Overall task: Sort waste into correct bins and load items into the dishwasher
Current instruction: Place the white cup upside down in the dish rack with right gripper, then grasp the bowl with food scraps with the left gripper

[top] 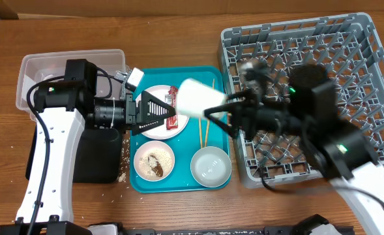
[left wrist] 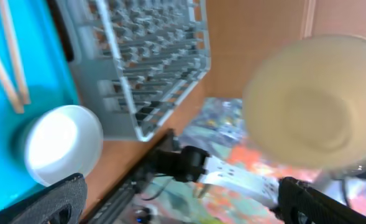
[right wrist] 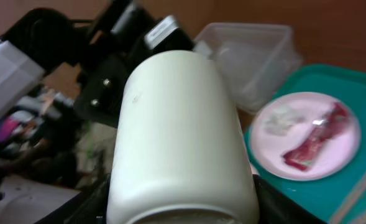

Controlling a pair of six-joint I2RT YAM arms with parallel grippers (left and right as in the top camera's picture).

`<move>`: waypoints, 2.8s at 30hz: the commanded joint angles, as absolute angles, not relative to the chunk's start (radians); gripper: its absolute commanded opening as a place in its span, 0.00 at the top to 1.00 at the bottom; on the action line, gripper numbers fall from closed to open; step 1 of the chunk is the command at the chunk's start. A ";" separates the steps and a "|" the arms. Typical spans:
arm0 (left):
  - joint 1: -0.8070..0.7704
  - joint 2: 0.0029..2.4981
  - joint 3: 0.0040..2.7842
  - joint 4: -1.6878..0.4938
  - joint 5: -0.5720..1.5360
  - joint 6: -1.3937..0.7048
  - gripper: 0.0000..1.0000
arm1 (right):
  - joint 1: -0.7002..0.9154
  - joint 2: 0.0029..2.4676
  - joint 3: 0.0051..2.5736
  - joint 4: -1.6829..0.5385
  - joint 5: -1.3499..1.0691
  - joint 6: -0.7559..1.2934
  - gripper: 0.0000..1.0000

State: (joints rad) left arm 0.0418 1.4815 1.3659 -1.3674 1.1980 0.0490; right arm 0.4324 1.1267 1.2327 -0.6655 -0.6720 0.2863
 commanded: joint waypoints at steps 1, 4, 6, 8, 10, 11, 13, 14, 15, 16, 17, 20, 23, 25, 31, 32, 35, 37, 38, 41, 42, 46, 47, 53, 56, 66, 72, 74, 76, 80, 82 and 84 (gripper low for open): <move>0.068 1.483 1.377 -1.341 1.073 0.004 0.00 | 0.431 1.011 1.267 -0.795 -0.230 0.294 0.39; 0.069 1.483 1.377 -1.335 1.036 -0.001 0.00 | 0.431 0.981 1.271 -0.952 0.016 0.356 0.41; 0.069 1.483 1.377 -1.334 1.027 -0.001 0.00 | 0.431 0.981 1.271 -1.056 0.122 0.426 0.42; 0.069 1.483 1.377 -1.333 1.012 -0.001 0.00 | 0.431 1.017 1.271 -1.196 0.165 0.501 0.42; 0.069 1.483 1.377 -1.330 1.013 -0.001 0.00 | 0.432 1.061 1.271 -1.276 0.159 0.550 0.42; 0.069 1.483 1.377 -1.326 1.013 -0.001 0.00 | 0.432 1.084 1.270 -1.306 0.150 0.558 0.42; 0.069 1.483 1.377 -1.317 1.013 -0.001 0.00 | 0.432 1.138 1.270 -1.358 0.126 0.559 0.42; 0.069 1.483 1.377 -1.311 1.013 -0.004 0.00 | 0.432 1.171 1.270 -1.383 0.102 0.559 0.42; 0.069 1.483 1.377 -1.309 1.013 -0.004 0.00 | 0.432 1.200 1.270 -1.399 0.072 0.558 0.42; 0.069 1.483 1.377 -1.308 1.013 -0.004 0.00 | 0.432 1.236 1.270 -1.419 0.039 0.558 0.42; 0.069 1.483 1.377 -1.308 1.012 -0.004 0.00 | 0.432 1.264 1.270 -1.432 0.019 0.558 0.42; 0.069 1.483 1.377 -1.309 1.012 -0.004 0.00 | 0.432 1.361 1.269 -1.474 0.006 0.558 0.43; 0.069 1.483 1.377 -1.309 1.012 -0.004 0.00 | 0.432 1.432 1.261 -1.481 -0.011 0.557 0.43; 0.069 1.483 1.377 -1.312 1.006 -0.004 0.00 | 0.432 1.471 1.256 -1.483 -0.020 0.550 0.25; 0.062 1.483 1.377 -1.311 0.966 -0.004 0.00 | 0.430 1.436 1.299 -1.411 -0.009 0.555 0.00; 0.052 1.483 1.377 -1.311 0.949 -0.004 0.01 | 0.430 1.423 1.319 -1.398 -0.002 0.555 0.00; 0.005 1.483 1.377 -1.312 0.870 -0.009 0.05 | 0.430 1.379 1.397 -1.355 0.007 0.555 0.00; -0.044 1.483 1.377 -1.308 0.788 -0.036 0.06 | 0.430 1.349 1.454 -1.319 0.022 0.554 0.00; -0.068 1.483 1.377 -1.305 0.742 -0.052 0.06 | 0.430 1.337 1.477 -1.306 0.028 0.554 0.00; -0.161 1.483 1.377 -1.300 0.569 -0.118 0.07 | 0.430 1.305 1.531 -1.267 0.029 0.549 0.03; -0.194 1.483 1.376 -1.296 0.503 -0.145 0.09 | 0.430 1.295 1.540 -1.256 0.029 0.544 0.04; -0.350 1.484 1.351 -1.247 0.219 -0.286 0.13 | 0.430 1.261 1.542 -1.226 0.036 0.543 0.07; -0.392 1.485 1.336 -1.223 0.172 -0.315 0.16 | 0.430 1.258 1.542 -1.226 0.036 0.543 0.07; -0.600 1.492 1.198 -1.008 0.076 -0.373 0.27 | 0.430 1.259 1.542 -1.235 0.035 0.543 0.08; -0.664 1.519 1.137 -0.937 0.033 -0.404 0.32 | 0.430 1.259 1.542 -1.243 0.035 0.543 0.09; -0.626 1.550 1.121 -0.995 -0.086 -0.575 0.45 | 0.430 1.259 1.542 -1.258 0.035 0.543 0.08; -0.590 1.569 1.043 -0.947 -0.051 -0.584 0.51 | 0.430 1.259 1.542 -1.258 0.035 0.543 0.08; -0.590 1.586 0.999 -0.908 -0.031 -0.584 0.53 | 0.430 1.259 1.542 -1.258 0.035 0.543 0.08; -0.590 1.606 0.970 -0.878 -0.020 -0.586 0.59 | 0.430 1.259 1.542 -1.258 0.035 0.543 0.08; -0.590 1.636 0.962 -0.852 -0.017 -0.614 0.95 | 0.430 1.259 1.542 -1.258 0.035 0.543 0.08; -0.590 1.638 0.962 -0.844 -0.015 -0.614 0.96 | 0.430 1.259 1.542 -1.259 0.035 0.543 0.08; -0.589 1.638 0.964 -0.844 -0.004 -0.614 0.96 | 0.430 1.259 1.542 -1.261 0.035 0.543 0.09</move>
